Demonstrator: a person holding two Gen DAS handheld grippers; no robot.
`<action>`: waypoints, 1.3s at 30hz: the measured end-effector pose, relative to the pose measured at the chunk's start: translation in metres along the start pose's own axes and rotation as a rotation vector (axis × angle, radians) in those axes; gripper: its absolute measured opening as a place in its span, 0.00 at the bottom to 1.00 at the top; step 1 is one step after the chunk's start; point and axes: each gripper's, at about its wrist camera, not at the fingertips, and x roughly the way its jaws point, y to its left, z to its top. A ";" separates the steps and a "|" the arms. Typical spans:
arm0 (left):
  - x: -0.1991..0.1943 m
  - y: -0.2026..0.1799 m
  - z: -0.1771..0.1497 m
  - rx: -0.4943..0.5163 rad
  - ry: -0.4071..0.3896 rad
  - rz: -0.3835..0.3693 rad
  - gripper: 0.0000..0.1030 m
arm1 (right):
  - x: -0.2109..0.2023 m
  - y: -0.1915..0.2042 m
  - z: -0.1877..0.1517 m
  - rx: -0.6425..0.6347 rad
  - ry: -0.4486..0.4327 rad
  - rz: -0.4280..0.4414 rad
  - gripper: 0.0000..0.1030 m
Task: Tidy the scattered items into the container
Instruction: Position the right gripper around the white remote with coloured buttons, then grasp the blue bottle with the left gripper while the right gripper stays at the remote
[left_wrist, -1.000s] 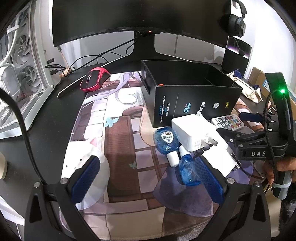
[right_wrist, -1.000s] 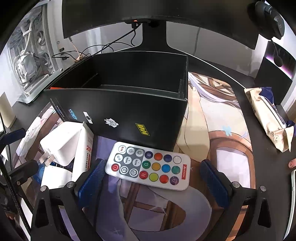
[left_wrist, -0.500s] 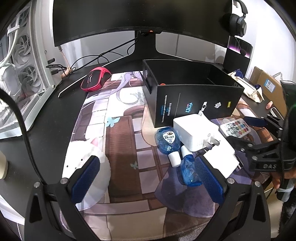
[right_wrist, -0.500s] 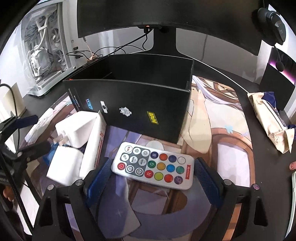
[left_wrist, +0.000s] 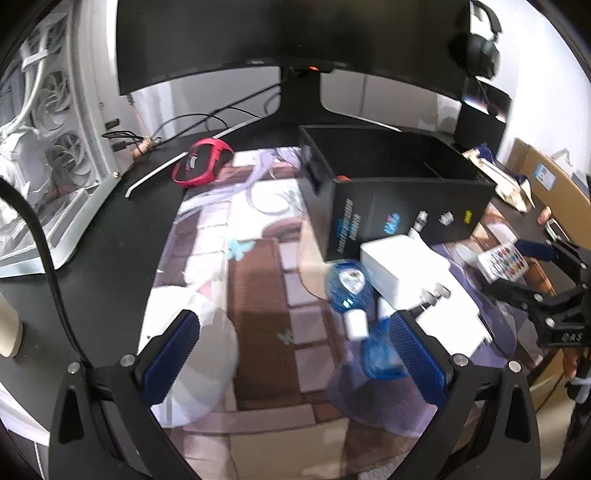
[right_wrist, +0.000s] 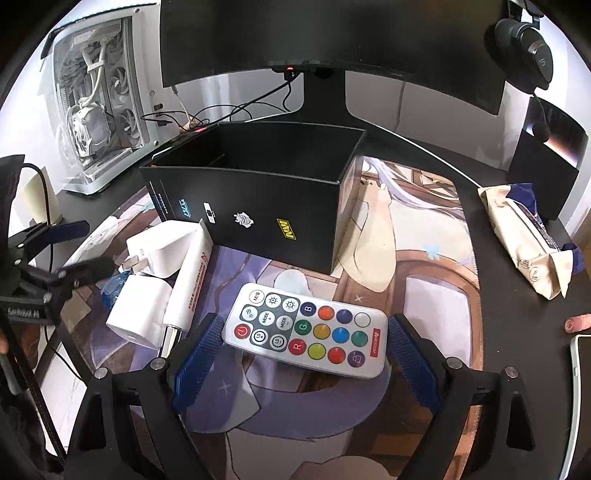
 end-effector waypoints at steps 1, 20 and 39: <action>0.002 0.003 0.001 -0.014 0.001 0.002 1.00 | -0.001 -0.001 0.000 0.001 -0.003 0.002 0.88; 0.040 -0.003 0.014 -0.005 0.068 0.041 1.00 | -0.011 -0.018 0.000 0.034 -0.039 0.003 0.88; 0.042 -0.003 0.009 -0.002 0.051 -0.008 0.74 | -0.012 -0.015 -0.001 0.033 -0.040 0.008 0.88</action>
